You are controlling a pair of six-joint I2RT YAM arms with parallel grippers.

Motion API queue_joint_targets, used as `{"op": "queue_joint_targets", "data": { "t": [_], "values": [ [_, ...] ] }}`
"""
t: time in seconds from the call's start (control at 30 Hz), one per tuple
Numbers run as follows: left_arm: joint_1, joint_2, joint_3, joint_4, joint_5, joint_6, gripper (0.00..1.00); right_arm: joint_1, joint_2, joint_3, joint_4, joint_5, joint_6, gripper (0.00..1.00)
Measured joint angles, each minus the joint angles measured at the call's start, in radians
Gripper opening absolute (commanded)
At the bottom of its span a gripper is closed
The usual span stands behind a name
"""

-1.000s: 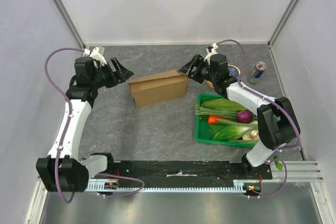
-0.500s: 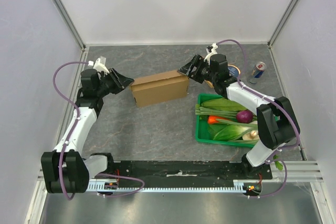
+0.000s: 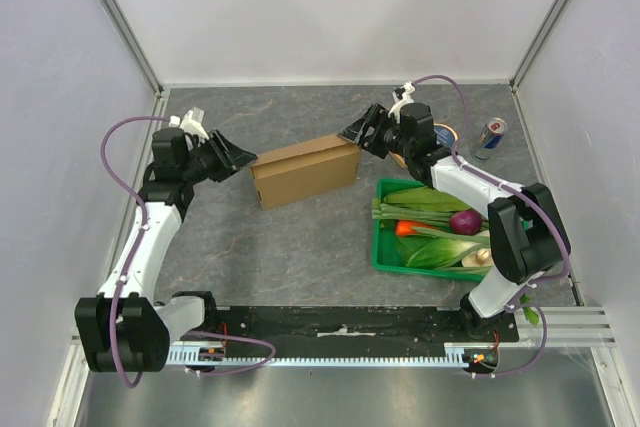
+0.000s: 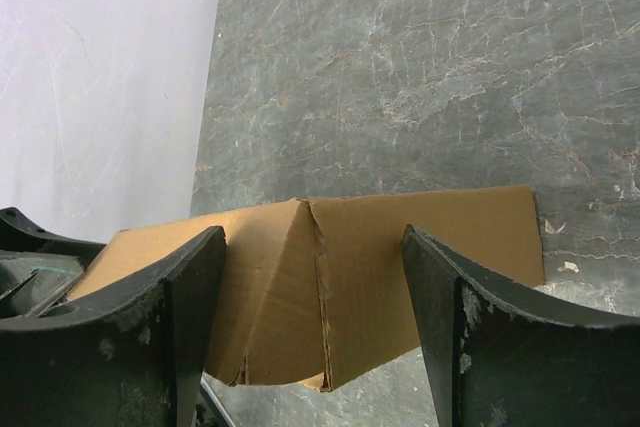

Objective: Fold the paper box

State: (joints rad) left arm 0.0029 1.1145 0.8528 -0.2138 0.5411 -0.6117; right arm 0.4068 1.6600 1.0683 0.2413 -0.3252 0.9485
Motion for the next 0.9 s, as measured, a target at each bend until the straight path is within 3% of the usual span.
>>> {"op": "queue_joint_targets", "data": {
  "t": [0.07, 0.13, 0.23, 0.73, 0.9],
  "values": [
    [0.002, 0.001, 0.003, -0.019, 0.008, -0.002, 0.42, -0.001, 0.000, 0.000, 0.000, 0.002, 0.000, 0.78],
    [0.002, 0.003, 0.003, -0.034, 0.013, -0.003, 0.54, -0.002, 0.000, 0.000, 0.000, 0.005, 0.000, 0.78],
    [0.001, 0.002, 0.007, -0.045, 0.024, -0.010, 0.59, -0.001, 0.000, 0.000, 0.000, 0.006, 0.000, 0.78],
    [-0.005, -0.051, 0.079, -0.303, -0.106, -0.010, 0.58, 0.004, 0.000, 0.000, -0.002, -0.003, -0.002, 0.78],
    [-0.005, -0.066, 0.090, -0.313, -0.106, -0.013, 0.57, 0.003, 0.000, 0.000, -0.002, -0.004, -0.003, 0.78]
  ]
}}
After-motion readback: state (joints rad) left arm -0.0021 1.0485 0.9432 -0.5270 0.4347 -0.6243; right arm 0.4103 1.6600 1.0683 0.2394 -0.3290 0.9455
